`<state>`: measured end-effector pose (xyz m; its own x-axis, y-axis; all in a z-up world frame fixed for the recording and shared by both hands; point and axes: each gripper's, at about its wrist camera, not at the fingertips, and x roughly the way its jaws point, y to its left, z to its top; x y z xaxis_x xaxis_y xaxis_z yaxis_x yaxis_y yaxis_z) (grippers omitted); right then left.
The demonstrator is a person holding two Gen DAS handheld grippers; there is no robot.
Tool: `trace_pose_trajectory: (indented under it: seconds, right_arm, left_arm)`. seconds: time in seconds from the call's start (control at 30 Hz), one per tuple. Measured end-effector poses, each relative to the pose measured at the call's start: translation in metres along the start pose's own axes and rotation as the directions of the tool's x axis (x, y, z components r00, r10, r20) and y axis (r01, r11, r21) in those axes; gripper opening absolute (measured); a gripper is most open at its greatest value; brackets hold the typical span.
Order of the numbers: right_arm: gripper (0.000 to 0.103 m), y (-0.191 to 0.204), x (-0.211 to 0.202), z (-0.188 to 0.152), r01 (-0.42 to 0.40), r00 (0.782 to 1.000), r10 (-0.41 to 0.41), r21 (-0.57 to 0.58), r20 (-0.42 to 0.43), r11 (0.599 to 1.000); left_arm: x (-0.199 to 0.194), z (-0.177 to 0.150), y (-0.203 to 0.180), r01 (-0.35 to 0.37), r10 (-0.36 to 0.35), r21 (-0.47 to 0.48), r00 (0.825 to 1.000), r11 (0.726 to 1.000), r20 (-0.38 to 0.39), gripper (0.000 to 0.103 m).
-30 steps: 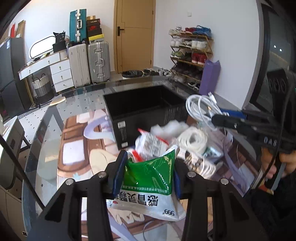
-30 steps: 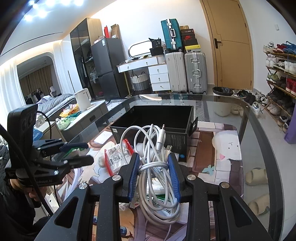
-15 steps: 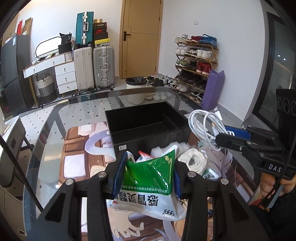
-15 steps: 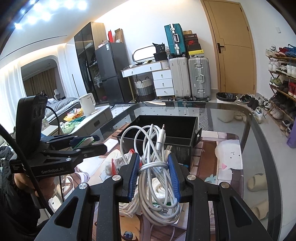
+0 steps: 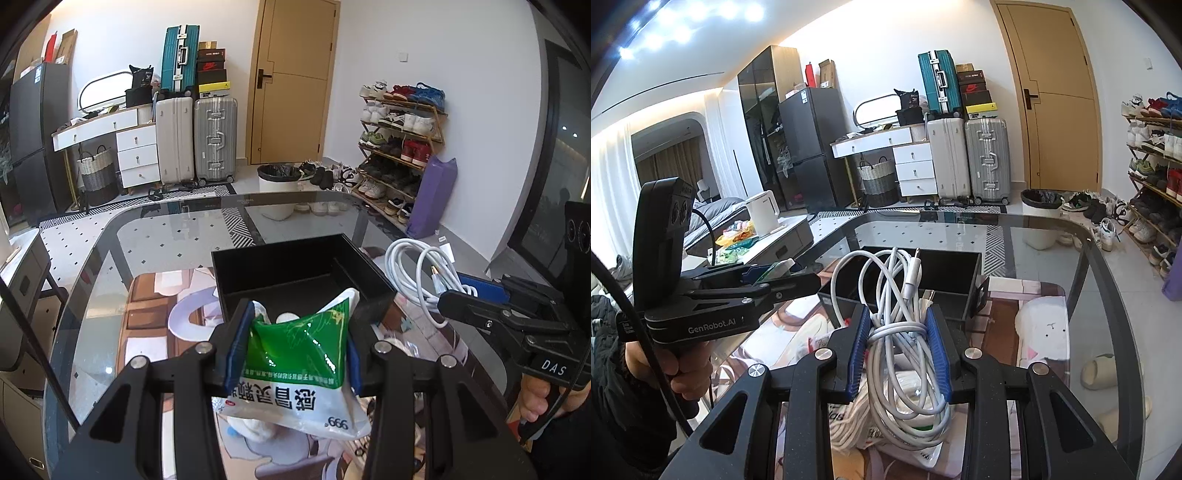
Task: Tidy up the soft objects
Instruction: 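Carry the packet with the left tool and cable with the right tool into the black box, release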
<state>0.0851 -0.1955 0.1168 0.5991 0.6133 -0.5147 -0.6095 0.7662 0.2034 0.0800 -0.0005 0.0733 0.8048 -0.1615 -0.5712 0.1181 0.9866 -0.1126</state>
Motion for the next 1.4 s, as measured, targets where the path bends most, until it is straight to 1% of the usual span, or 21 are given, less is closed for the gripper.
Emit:
trace_pose_trajectory:
  seconds: [0.43,0.77,1.03,1.13,1.4]
  right_arm:
    - [0.032,-0.006,0.023,0.026,0.008,1.0,-0.008,-0.008,0.003,1.0]
    - [0.032,-0.014,0.047,0.037,0.027,1.0,-0.028,-0.012,-0.015,1.0]
    - [0.032,-0.023,0.072,0.045,0.038,0.999,-0.038,0.0,-0.037,0.999]
    - [0.032,-0.026,0.081,0.048,0.038,0.998,-0.038,0.005,-0.046,0.999]
    - [0.032,-0.032,0.102,0.049,0.034,0.997,-0.033,0.019,-0.073,0.999]
  left_arm:
    - [0.015,0.016,0.001,0.0,0.002,-0.041,0.999,0.999,0.042,0.043]
    - [0.03,0.026,0.007,-0.024,0.028,-0.056,0.998,0.998,0.065,0.043]
    - [0.046,0.032,0.012,-0.041,0.045,-0.069,0.997,0.997,0.055,0.043]
    - [0.052,0.031,0.012,-0.047,0.05,-0.057,0.997,0.997,0.05,0.043]
    - [0.072,0.029,0.016,-0.062,0.063,-0.062,0.998,0.996,0.011,0.043]
